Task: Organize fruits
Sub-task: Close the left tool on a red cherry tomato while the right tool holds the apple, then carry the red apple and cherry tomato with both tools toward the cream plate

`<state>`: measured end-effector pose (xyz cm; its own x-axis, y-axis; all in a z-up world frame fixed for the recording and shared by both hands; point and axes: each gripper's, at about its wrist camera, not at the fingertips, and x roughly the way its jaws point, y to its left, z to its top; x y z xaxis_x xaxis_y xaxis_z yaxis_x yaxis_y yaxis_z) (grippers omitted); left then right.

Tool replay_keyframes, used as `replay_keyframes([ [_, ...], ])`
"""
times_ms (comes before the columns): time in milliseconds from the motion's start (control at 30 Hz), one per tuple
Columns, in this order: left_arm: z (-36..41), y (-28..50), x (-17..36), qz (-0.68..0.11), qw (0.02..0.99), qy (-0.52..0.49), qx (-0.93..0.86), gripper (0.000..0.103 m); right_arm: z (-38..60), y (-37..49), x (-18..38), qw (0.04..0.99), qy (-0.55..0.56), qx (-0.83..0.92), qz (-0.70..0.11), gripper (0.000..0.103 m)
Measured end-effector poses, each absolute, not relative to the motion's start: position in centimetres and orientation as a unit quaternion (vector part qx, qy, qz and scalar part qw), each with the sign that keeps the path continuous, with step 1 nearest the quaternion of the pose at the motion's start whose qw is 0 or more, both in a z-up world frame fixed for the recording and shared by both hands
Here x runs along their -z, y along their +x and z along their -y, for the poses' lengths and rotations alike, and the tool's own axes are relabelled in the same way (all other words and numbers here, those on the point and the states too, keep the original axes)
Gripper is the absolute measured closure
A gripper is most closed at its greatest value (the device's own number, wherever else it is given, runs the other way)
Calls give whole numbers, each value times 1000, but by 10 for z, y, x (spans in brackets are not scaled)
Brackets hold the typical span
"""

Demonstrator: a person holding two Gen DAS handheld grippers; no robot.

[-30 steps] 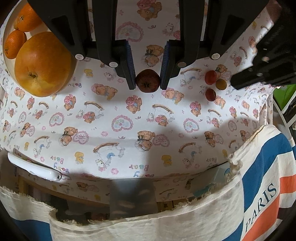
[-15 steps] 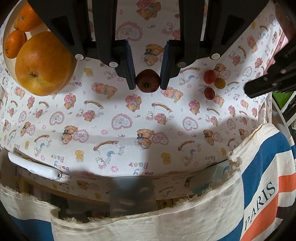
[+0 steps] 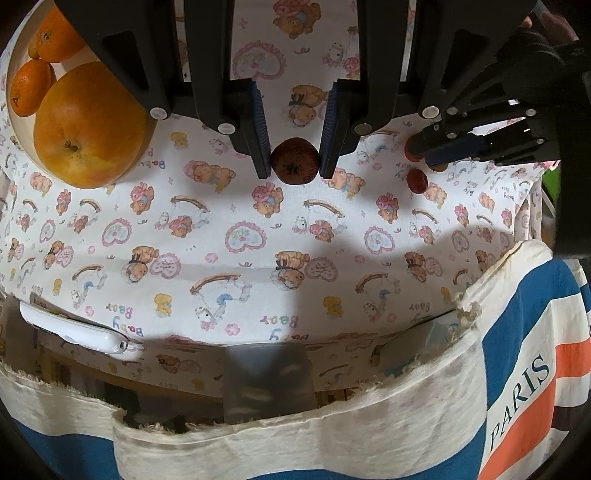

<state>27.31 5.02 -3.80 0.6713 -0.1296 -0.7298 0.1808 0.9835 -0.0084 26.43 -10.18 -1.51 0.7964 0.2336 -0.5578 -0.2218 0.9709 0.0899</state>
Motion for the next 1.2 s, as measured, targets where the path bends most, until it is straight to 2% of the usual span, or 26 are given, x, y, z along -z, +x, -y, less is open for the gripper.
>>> replay_keyframes([
  [600, -53, 285, 48, -421, 902, 26, 96, 82, 101, 263, 15, 949, 7, -119, -292, 75],
  [733, -55, 286, 48, -419, 903, 12, 94, 84, 101, 263, 15, 949, 7, -119, -293, 75],
  [1200, -58, 230, -13, -280, 956, 24, 79, 85, 106, 253, -1, 959, 9, -116, -257, 75],
])
